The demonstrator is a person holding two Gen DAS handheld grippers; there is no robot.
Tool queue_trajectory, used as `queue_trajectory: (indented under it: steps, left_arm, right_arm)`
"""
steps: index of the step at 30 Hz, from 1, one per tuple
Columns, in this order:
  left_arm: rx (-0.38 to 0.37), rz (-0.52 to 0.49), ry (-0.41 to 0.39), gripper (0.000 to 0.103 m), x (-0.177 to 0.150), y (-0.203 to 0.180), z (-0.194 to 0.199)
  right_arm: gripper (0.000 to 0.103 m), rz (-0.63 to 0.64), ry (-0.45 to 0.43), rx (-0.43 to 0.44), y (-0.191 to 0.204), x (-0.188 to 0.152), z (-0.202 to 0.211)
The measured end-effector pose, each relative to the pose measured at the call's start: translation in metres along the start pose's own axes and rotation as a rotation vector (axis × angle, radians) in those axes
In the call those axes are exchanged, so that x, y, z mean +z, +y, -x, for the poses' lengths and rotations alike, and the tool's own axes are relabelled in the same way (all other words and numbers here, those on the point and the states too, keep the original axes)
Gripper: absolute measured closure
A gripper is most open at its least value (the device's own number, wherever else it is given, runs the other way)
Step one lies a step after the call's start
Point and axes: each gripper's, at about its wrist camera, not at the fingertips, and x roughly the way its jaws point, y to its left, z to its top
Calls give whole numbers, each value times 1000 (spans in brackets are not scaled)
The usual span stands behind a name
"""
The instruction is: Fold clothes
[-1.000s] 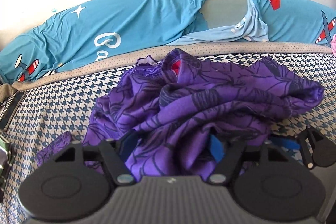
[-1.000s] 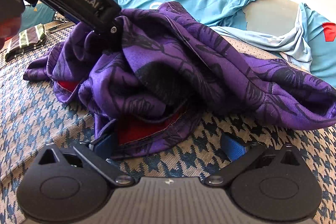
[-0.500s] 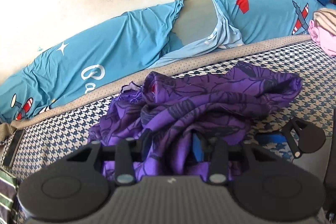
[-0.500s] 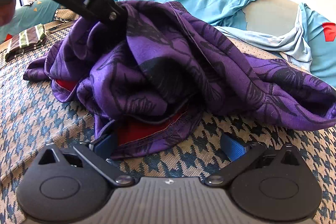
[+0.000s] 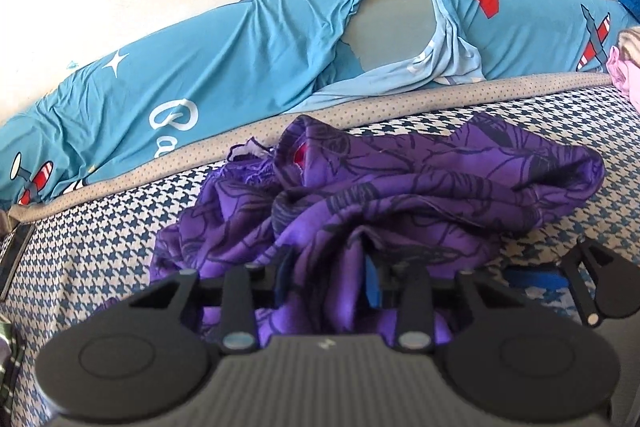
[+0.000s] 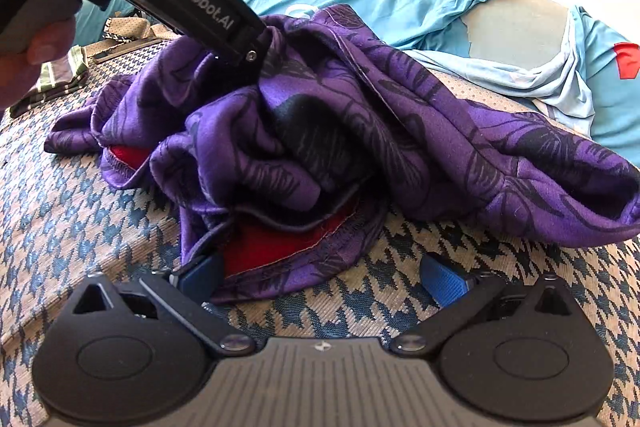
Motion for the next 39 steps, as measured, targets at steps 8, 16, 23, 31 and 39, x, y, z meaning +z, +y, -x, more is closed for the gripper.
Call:
queue_trajectory:
  steps: [8,16,23,31,39]
  left_arm:
    - [9,61,31,67,-3,11,-9]
    - [72,155,47,71,-9,35,18]
    - [113,138,-7,73,-13,49,62]
    - [34,138,-38,71,-11,46,91]
    - [-25,85,-53,26,-4,31,69]
  right_arm:
    - [0,0,0,-1,1,0,0]
    - [0,0,0,-1,1,0,0]
    - [0,0,0,-1,1,0,0]
    - [0,0,-1,-2,2,0,0]
    - [0,1,-1,-2,2,0,-1]
